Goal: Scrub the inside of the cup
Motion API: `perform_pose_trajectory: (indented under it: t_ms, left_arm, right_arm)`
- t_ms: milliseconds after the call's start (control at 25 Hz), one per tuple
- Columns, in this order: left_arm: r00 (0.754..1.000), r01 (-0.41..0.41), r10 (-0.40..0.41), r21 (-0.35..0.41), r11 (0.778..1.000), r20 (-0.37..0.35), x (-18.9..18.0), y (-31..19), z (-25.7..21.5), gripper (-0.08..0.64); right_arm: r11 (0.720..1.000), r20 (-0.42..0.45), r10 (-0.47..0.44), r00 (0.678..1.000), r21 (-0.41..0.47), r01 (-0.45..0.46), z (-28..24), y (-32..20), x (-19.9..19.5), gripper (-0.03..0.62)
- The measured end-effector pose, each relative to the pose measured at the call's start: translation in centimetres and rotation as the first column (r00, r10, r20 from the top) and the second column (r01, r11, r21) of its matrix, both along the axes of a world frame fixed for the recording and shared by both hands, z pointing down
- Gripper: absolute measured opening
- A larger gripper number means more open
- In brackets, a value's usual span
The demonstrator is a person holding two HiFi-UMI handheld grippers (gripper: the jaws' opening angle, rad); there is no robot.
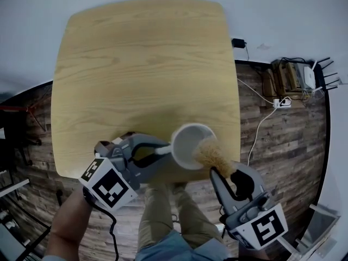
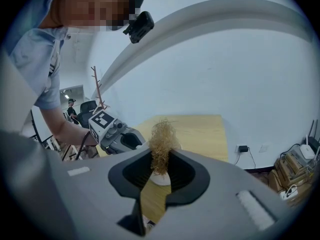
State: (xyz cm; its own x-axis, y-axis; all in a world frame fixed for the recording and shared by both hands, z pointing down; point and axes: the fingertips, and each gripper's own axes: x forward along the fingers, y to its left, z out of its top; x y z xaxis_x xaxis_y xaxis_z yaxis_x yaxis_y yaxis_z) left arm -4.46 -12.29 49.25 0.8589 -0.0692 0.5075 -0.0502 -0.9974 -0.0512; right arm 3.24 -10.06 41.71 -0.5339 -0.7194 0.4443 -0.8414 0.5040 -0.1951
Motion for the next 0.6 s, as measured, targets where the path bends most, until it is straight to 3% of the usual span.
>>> perform_pose_trajectory:
  t_ms: [200,320,600]
  left_arm:
    - [0.995,-0.055,0.054,0.013,0.998,0.079,-0.8,-0.4,-0.4,0.068]
    - [0.984,-0.111,0.103,0.046,0.993,0.144,-1.1,-0.4,-0.5,0.067]
    - [0.954,-0.166,0.149,0.043,0.985,0.26,-0.6,-0.3,-1.4,0.067]
  right_arm:
    - [1.0,0.013,-0.016,1.0,-0.016,0.017,0.7,-0.4,-0.6,0.077]
    - [0.997,0.004,-0.035,0.999,-0.064,0.035,1.2,-0.2,-1.1,0.077]
    - [0.99,-0.023,-0.073,0.997,-0.119,0.07,2.2,-0.2,-1.6,0.077]
